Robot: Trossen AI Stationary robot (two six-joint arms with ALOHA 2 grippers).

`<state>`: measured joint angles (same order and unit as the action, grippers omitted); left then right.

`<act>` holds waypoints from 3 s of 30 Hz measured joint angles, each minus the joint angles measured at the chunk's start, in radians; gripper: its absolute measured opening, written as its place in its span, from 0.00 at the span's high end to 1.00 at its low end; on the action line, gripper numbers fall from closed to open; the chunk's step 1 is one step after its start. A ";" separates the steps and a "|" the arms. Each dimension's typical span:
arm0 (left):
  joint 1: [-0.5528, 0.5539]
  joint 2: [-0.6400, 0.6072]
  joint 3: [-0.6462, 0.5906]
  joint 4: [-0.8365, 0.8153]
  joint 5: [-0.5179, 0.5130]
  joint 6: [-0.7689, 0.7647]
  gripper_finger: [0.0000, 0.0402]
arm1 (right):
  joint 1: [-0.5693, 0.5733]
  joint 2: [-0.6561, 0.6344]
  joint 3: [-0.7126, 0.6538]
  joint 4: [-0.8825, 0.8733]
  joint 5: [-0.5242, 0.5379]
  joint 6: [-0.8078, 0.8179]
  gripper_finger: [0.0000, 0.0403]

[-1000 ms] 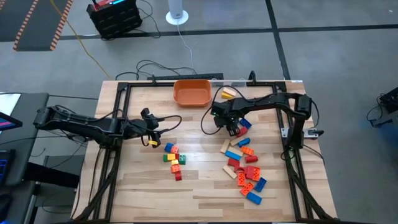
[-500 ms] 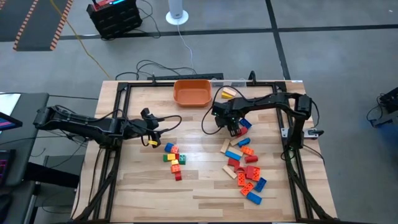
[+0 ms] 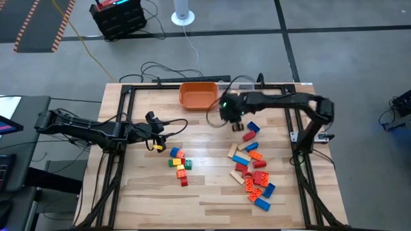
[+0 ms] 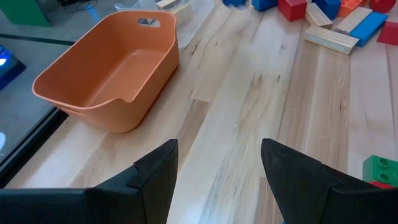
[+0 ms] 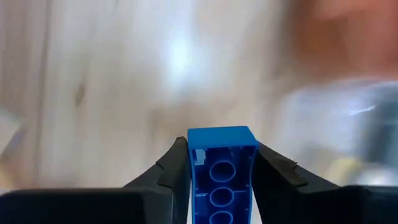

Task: Sort blocks by size
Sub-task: Put the middle right blue game piece into the transparent bin, then put the top right blue game piece into the transparent bin

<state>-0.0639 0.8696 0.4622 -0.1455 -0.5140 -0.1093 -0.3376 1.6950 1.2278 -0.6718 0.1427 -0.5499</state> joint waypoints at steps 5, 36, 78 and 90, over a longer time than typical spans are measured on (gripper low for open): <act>0.000 0.000 0.000 0.000 0.000 0.000 0.44 | -0.112 -0.125 0.004 0.188 -0.062 0.044 0.58; 0.000 0.000 0.000 0.000 0.000 -0.006 0.44 | -0.357 0.071 0.072 0.070 -0.062 0.136 0.41; 0.000 0.000 0.000 -0.083 0.004 -0.006 0.44 | -0.112 -0.249 -0.463 0.040 -0.050 0.733 0.40; 0.000 0.000 0.000 -0.081 0.004 -0.005 0.44 | -0.032 -0.256 -0.467 0.076 -0.056 0.712 0.36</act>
<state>-0.0643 0.8692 0.4622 -0.2268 -0.5102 -0.1143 -0.3692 1.4391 0.7609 -0.5961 0.0872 0.1622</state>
